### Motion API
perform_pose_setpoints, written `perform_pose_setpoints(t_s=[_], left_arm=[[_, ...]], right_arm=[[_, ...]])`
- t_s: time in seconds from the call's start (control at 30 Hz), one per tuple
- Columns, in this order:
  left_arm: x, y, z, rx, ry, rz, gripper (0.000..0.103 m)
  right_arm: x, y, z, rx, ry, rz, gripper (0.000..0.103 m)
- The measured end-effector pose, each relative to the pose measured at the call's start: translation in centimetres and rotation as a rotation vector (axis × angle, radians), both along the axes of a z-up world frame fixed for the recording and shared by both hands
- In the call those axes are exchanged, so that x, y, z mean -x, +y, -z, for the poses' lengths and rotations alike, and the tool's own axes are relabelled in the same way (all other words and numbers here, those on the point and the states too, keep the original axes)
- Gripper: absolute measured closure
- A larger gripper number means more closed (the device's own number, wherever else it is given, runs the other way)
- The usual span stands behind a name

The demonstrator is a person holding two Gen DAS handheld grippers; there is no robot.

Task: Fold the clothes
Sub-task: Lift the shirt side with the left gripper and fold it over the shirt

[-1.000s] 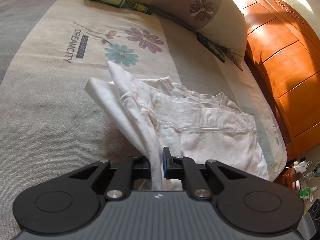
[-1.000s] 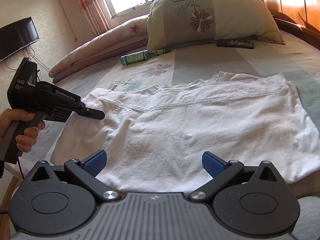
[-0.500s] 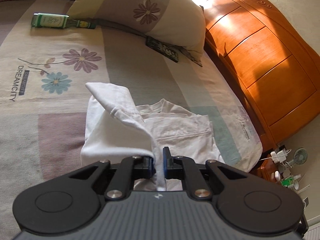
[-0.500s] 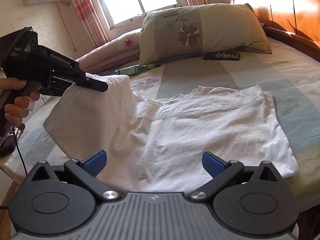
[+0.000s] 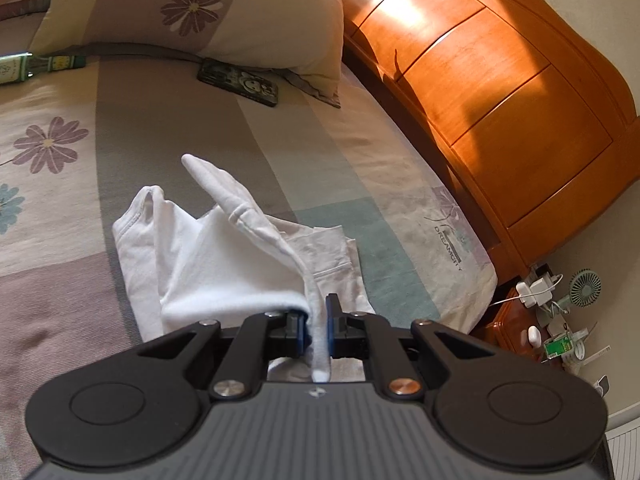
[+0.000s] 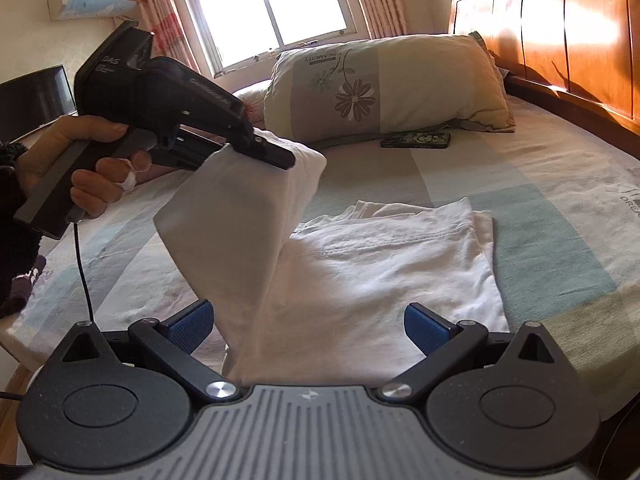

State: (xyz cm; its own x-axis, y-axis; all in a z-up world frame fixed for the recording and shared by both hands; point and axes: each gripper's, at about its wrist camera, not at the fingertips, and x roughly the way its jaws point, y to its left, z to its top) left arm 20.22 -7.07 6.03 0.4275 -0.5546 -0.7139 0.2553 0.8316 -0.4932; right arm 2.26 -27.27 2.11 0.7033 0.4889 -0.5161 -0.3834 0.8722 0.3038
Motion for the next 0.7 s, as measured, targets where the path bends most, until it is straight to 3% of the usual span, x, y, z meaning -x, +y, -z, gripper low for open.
perform_pose_setpoints(t_s=[0.7], left_arm=[[-4.5, -9.6, 6.0, -0.099, 0.145, 0.114, 0.095]], right_arm=[[-1.6, -3.5, 0.2, 0.056, 0.028, 0.071, 0.000]])
